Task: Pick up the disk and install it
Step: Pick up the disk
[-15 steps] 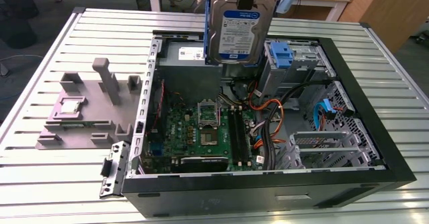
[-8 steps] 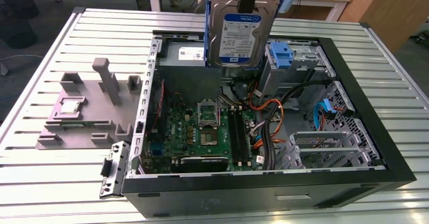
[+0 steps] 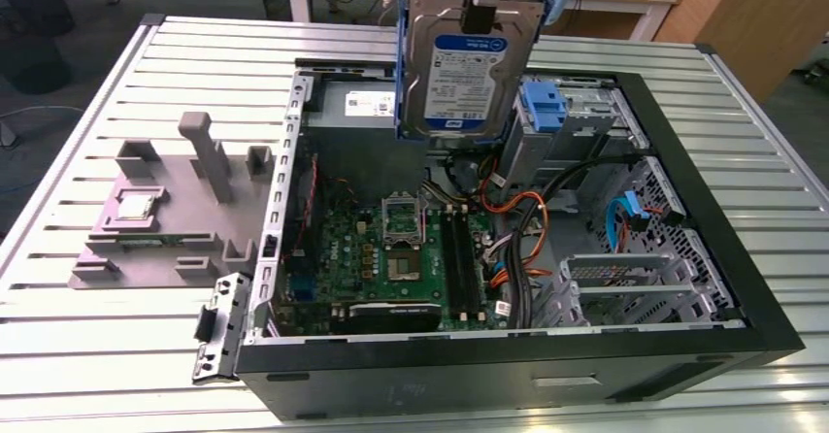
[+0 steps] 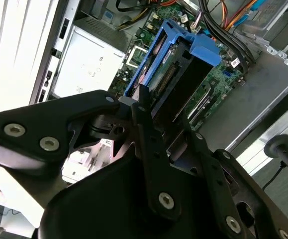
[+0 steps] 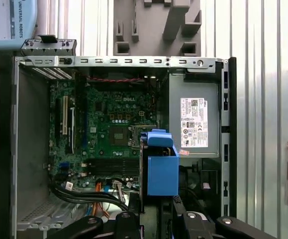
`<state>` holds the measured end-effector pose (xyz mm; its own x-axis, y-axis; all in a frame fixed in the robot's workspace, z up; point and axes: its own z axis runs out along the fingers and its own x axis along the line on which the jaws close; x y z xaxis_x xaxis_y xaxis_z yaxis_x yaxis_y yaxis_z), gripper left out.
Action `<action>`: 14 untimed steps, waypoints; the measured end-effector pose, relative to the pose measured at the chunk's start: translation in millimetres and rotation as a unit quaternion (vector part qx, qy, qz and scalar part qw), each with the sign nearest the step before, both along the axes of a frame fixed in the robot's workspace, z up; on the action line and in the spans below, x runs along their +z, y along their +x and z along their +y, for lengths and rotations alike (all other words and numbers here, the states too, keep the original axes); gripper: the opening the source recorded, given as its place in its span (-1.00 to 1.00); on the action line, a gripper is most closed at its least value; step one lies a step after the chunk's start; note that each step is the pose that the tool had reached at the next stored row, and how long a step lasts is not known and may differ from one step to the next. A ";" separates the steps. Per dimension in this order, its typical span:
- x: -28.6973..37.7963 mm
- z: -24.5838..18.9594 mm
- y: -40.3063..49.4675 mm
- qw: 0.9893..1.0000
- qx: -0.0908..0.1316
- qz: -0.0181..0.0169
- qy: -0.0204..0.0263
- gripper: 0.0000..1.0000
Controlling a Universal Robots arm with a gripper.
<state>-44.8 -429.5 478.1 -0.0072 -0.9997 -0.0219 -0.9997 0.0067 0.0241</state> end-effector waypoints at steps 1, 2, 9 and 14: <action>0.0 -1.2 0.1 1.000 0.000 0.000 0.000 -0.30; -0.1 -2.4 0.2 1.000 0.000 0.000 0.000 -0.30; -0.2 -10.5 0.7 1.000 0.000 0.000 0.000 -0.30; -0.3 -15.3 1.0 1.000 0.000 0.000 0.000 -0.30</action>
<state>-43.8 -444.8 477.8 -0.0071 -0.9997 -0.0219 -0.9997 0.0066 0.0241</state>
